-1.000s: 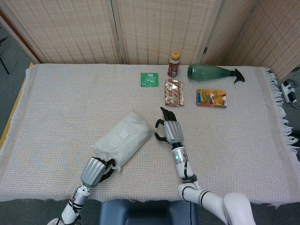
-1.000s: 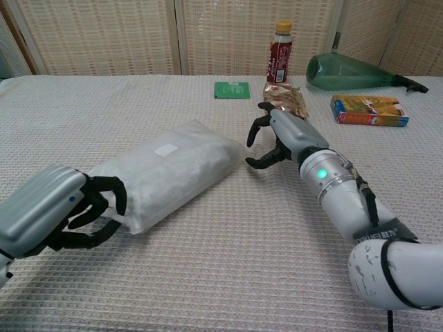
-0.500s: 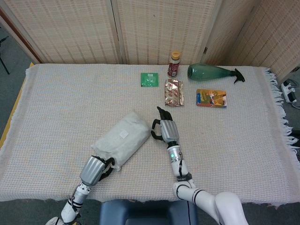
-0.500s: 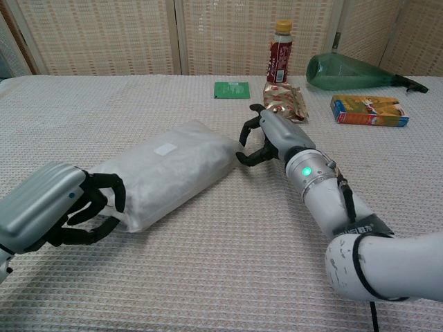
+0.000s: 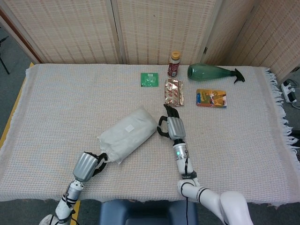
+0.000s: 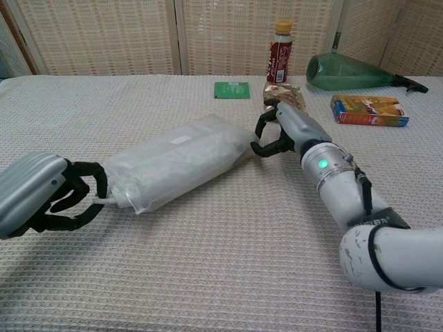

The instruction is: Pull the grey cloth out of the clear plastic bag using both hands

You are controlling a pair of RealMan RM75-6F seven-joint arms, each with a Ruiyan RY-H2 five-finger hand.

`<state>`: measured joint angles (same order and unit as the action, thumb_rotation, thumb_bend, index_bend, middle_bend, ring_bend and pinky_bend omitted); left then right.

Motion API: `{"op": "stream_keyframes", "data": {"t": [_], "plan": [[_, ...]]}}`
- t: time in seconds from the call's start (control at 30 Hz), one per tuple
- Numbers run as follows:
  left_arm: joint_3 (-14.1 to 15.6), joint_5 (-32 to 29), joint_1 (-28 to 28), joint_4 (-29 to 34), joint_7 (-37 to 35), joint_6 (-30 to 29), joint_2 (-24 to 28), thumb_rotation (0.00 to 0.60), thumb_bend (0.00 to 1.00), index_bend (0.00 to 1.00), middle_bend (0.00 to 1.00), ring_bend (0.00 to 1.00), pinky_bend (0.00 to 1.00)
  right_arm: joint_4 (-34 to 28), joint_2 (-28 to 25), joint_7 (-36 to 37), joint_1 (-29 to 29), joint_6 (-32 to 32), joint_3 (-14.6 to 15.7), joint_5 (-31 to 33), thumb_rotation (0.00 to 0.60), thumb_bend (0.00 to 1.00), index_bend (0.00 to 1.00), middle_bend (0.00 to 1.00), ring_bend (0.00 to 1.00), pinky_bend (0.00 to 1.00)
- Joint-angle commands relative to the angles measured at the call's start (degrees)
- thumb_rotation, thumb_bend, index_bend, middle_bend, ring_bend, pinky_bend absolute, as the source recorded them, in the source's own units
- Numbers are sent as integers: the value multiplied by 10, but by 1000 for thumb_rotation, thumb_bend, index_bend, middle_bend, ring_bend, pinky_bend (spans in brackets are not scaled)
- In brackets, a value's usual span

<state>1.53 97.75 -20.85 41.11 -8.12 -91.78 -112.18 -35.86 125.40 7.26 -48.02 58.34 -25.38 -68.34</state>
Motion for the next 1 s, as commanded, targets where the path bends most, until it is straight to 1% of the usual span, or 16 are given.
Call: {"op": "stream_keyframes", "data": {"t": [0.03,0.17,0.33,0.43,0.53,0.67,0.8,0.87,0.9,0.93,0.97,1.0], "plan": [[-6,-9,1,-20,-14,2,8,600,590,775,1000,1000,1000,-38,-34,1,27,21,8,-4,600,491,660,42,0,0],[-13,-19,3,-46,-32,2,16,600,591,776,1000,1000,1000,-98,-87,-7,62,44,15,-7,600,491,661,42,0,0],[-21,-31,5,-76,-55,0,30,600,591,776,1000,1000,1000,-188,-170,-20,113,73,25,-7,600,490,660,42,0,0],[-23,-35,7,-86,-63,-2,35,600,591,775,1000,1000,1000,-218,-202,-25,133,81,30,-6,600,490,660,43,0,0],[-30,-44,11,-98,-77,-7,50,600,590,775,1000,1000,1000,-257,-260,-18,172,96,39,-6,600,490,660,45,0,0],[-34,-52,17,-101,-91,-12,66,600,588,775,1000,1000,1000,-274,-307,2,203,107,47,-6,600,491,660,48,0,0],[-31,-51,20,-93,-93,-18,72,600,580,773,1000,1000,1000,-263,-325,21,219,98,55,0,600,491,660,49,0,0],[-28,-48,20,-80,-94,-20,74,600,551,747,1000,1000,1000,-259,-330,32,223,87,61,1,600,492,648,48,0,0],[-24,-47,21,-70,-92,-14,76,600,488,681,1000,1000,1000,-259,-333,38,224,83,65,-1,600,486,626,44,0,0],[-20,-46,22,-55,-86,-5,81,599,382,543,1000,1000,1000,-259,-336,45,225,82,69,-6,600,458,567,30,0,0],[-14,-44,22,-25,-77,5,92,589,320,443,1000,1000,1000,-260,-340,56,227,81,74,-14,600,413,484,16,0,0],[-11,-43,22,3,-73,11,103,556,232,265,971,998,1000,-262,-344,61,229,80,78,-19,600,368,396,7,0,0]]}}
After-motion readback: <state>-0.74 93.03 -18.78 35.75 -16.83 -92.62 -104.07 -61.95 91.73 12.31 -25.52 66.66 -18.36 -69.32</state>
